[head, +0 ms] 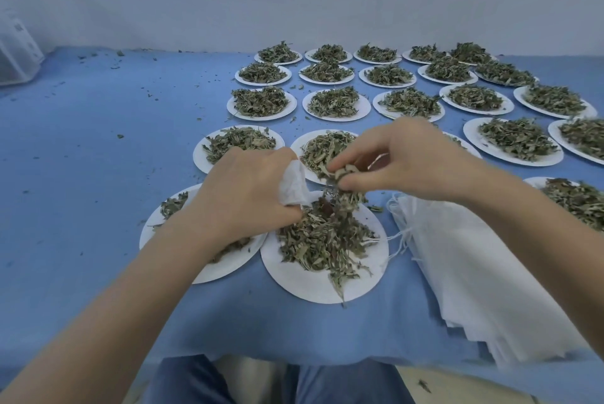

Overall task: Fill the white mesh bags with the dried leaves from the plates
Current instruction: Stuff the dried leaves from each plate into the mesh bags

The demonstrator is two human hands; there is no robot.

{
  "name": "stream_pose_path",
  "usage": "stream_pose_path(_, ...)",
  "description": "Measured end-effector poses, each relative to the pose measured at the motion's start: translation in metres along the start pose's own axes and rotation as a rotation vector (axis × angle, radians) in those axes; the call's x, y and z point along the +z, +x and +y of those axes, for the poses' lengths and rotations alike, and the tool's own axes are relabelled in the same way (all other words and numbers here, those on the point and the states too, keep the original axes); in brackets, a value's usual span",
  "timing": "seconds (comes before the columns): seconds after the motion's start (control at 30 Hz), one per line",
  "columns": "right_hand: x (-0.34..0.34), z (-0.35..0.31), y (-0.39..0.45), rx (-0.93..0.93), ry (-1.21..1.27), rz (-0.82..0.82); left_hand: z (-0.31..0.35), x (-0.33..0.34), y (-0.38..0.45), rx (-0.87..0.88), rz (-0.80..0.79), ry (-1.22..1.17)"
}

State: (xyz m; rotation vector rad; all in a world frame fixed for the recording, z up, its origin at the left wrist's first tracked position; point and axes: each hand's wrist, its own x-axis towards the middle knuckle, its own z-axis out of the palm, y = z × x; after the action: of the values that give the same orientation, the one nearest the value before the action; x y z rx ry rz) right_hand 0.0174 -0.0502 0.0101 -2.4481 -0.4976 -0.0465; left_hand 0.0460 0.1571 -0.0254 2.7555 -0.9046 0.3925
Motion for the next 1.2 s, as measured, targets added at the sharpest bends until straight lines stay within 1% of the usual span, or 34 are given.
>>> stream_pose_path(0.1,-0.006,-0.007,0.002,-0.099,0.048,0.041,-0.001,0.0,0.004,-0.011,0.012,-0.022)
stream_pose_path(0.27,-0.002,-0.012,0.011,-0.228,-0.111,-0.016,0.003,-0.001,0.007,0.012,0.05,-0.043)
stream_pose_path(0.37,0.007,-0.013,0.016,-0.244,-0.182,-0.037,0.005,0.002,0.007,0.031,0.077,-0.097)
stream_pose_path(0.47,0.014,-0.014,0.019,-0.226,-0.167,-0.027,0.004,0.005,0.006,0.034,0.103,-0.156)
stream_pose_path(0.6,0.014,-0.011,0.018,-0.199,-0.125,0.024,-0.004,0.006,0.003,-0.033,0.115,-0.27)
stream_pose_path(0.7,0.012,-0.012,0.017,-0.191,-0.145,0.004,-0.007,0.005,0.002,-0.06,0.117,-0.341)
stream_pose_path(0.87,0.01,-0.016,0.019,-0.212,-0.219,-0.044,-0.005,0.003,0.003,-0.06,0.135,-0.329)
stream_pose_path(0.97,0.015,-0.021,0.019,-0.296,-0.239,0.014,-0.001,0.003,0.007,-0.005,0.139,-0.213)
stream_pose_path(1.03,0.022,-0.023,0.016,-0.28,-0.119,0.127,0.003,0.004,0.008,-0.012,0.151,-0.183)
stream_pose_path(1.1,0.029,-0.024,0.014,-0.183,0.138,0.212,0.006,0.004,0.009,-0.037,0.167,-0.222)
stream_pose_path(1.2,0.033,-0.022,0.013,-0.037,0.499,0.169,0.007,0.003,0.008,-0.019,0.166,-0.261)
